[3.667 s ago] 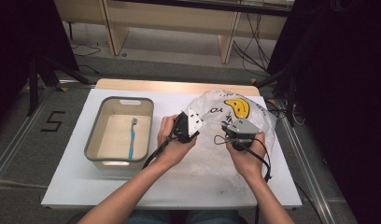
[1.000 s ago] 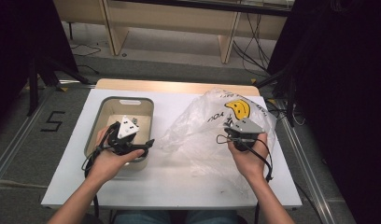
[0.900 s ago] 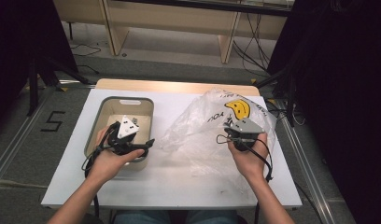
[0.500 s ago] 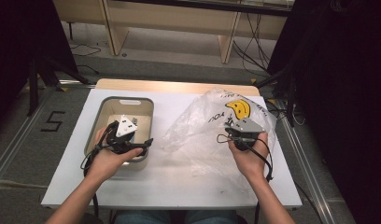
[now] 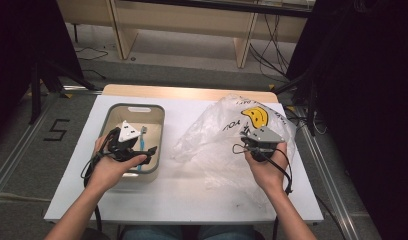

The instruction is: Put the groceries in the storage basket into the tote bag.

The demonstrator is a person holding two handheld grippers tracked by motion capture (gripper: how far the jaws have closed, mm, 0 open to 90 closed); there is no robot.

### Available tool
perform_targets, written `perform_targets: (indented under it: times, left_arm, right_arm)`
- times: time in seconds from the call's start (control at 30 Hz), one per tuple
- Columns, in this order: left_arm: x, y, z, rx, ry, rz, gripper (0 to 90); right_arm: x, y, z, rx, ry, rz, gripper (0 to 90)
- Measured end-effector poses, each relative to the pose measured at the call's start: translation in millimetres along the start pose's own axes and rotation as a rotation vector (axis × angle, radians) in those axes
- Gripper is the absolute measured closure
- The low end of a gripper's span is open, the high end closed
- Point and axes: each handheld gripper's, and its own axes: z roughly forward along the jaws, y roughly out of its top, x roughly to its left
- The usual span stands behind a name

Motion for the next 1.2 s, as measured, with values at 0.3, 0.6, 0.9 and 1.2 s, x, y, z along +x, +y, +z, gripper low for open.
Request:
perform_targets:
  times: [0.3,0.6,0.9,1.2]
  left_arm:
    - [15.9,0.1,5.8,0.038,0.021,-0.042,25.6]
    - [29.0,4.2,18.9,0.078,0.058,-0.086,26.7]
    - [41.7,10.9,41.1,0.18,0.098,-0.112,29.4]
    - [46.4,16.2,66.6,0.28,0.126,-0.144,30.5]
  right_arm:
    - [0.9,0.2,-0.8,0.001,0.002,0.004,90.0]
    - [0.6,0.2,-1.4,0.001,0.001,0.008,90.0]
    - [1.1,0.3,-1.5,0.002,0.001,0.007,90.0]
    - [1.3,0.2,-2.0,0.004,0.004,0.004,90.0]
